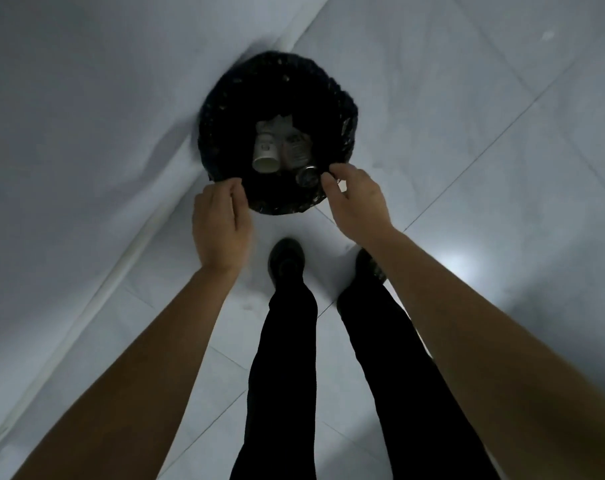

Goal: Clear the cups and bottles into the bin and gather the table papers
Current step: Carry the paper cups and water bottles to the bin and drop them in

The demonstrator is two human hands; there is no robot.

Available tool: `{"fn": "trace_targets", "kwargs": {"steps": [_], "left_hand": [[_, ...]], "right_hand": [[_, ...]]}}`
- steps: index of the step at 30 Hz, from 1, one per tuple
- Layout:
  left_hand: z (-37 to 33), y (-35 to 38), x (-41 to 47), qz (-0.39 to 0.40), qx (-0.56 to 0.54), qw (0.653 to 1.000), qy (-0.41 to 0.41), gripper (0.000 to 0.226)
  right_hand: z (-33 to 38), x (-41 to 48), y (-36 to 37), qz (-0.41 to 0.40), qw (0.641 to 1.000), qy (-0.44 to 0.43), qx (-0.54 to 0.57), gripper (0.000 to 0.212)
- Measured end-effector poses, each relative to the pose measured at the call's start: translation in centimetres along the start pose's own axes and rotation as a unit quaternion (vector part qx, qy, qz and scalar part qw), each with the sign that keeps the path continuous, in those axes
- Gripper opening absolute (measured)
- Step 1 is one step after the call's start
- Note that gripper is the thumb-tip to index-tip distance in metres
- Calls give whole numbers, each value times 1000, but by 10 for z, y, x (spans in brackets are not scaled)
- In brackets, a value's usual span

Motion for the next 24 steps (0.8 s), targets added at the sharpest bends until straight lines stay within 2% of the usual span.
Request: {"fn": "trace_targets", "kwargs": {"steps": [7,11,15,19,22,24], "left_hand": [[-170,-192,-73,31,-97,994,38,42],[-265,-306,-126,1,-163,982,94,44],[-326,-389,-166,-48,-207,969,127,44],[-360,-427,-204,-55,-296,945,131,47],[-378,-415,-221,12,-317,936,154,42],[-395,-391,-223,69,-312,933,168,39]], "right_hand": [[92,-168,-176,-82,996,-40,18,37],[141,-285,-272,-167,980,-98,50,44],[164,-388,-335,-262,951,-137,89,48],[150,-475,-359,-364,909,-137,148,47],[112,-528,-356,-422,871,-80,240,44],[81,-550,-352,-444,856,-36,261,43]]}}
Point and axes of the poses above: each hand's wrist, its own x-axis towards the middle knuckle, its own y-axis out of the palm, z = x × y, the point moved 4 cm from there along x, towards the middle knuckle, and after that the axes turned 5 degrees about -x, right-handed, at the moved point
